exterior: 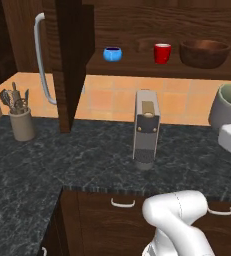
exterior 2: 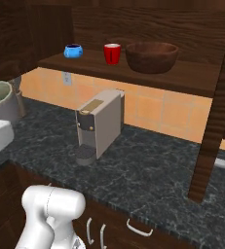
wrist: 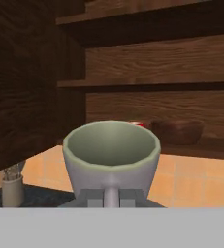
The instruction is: Gather all objects into one cabinet and sort the glasses and bowls to opposite sides.
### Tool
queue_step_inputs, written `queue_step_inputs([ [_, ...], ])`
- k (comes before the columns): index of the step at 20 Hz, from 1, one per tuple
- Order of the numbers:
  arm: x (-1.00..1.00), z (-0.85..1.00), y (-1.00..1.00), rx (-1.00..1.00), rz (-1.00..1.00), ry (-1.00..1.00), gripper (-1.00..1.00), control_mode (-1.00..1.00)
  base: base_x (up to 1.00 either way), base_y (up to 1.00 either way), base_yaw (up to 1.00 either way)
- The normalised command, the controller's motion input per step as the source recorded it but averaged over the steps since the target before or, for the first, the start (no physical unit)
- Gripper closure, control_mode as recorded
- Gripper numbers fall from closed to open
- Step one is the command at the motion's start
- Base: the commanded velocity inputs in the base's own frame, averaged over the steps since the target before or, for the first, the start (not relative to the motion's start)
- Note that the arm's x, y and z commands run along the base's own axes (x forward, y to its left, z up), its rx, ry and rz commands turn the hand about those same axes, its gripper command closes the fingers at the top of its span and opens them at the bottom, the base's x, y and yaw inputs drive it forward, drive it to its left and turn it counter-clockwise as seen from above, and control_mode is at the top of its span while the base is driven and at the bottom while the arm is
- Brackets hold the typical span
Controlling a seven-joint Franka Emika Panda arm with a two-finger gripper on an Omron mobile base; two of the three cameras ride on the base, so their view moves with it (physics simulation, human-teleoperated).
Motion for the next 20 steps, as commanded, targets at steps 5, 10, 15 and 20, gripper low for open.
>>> queue_step_inputs([
  [5, 0.7, 0.36, -0.51, 0.0, 0.0, -0.01, 1.0, -1.0, 0.0, 0.0, 0.0],
  [10, 0.88, 0.48, -0.02, -0.01, -0.01, -0.05, 1.0, -1.0, 0.0, 0.0, 0.0],
  [15, 0.64, 0.11, 0.09, -0.05, -0.01, -0.09, 1.0, -1.0, 0.0, 0.0, 0.0],
  [20, 0.6, -0.03, 0.11, -0.01, 0.0, -0.02, 1.0, -1.0, 0.0, 0.0, 0.0],
])
